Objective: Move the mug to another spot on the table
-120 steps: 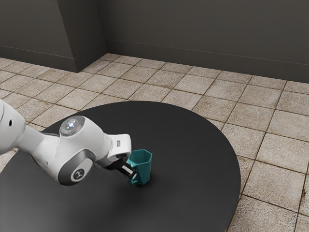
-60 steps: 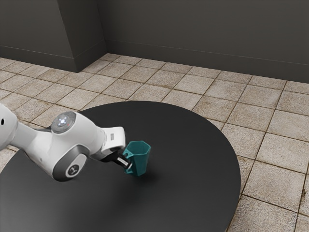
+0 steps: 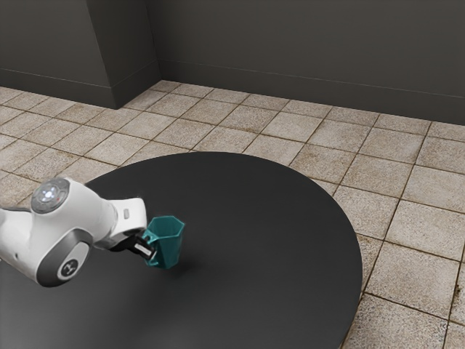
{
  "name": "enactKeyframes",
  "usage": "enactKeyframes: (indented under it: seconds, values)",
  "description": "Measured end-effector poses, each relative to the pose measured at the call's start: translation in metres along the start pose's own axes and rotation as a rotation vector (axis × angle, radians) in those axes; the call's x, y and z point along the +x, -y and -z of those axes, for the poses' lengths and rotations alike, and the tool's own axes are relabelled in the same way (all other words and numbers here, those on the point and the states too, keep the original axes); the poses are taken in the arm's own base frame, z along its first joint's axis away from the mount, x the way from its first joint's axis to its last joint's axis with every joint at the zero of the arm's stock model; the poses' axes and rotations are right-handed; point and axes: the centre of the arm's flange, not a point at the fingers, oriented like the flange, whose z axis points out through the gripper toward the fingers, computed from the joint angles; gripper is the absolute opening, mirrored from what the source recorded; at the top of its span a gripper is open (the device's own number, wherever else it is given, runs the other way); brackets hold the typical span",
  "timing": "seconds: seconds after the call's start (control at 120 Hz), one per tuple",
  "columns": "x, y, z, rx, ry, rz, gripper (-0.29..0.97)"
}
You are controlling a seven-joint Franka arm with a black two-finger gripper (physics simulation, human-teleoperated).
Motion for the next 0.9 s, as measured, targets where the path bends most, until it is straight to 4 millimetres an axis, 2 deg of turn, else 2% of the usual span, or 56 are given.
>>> enactKeyframes:
  seconds: [0.2,0.425,0.583,0.9]
  values:
    - [-0.015,-0.002,-0.003,-0.001,0.024,-0.009,-0.02]
    - [-0.027,0.0,0.007,0.013,0.019,-0.013,-0.01]
    - [-0.032,0.012,0.006,0.022,0.026,0.017,-0.01]
    - [-0.035,0.012,0.003,0.019,0.037,0.018,-0.01]
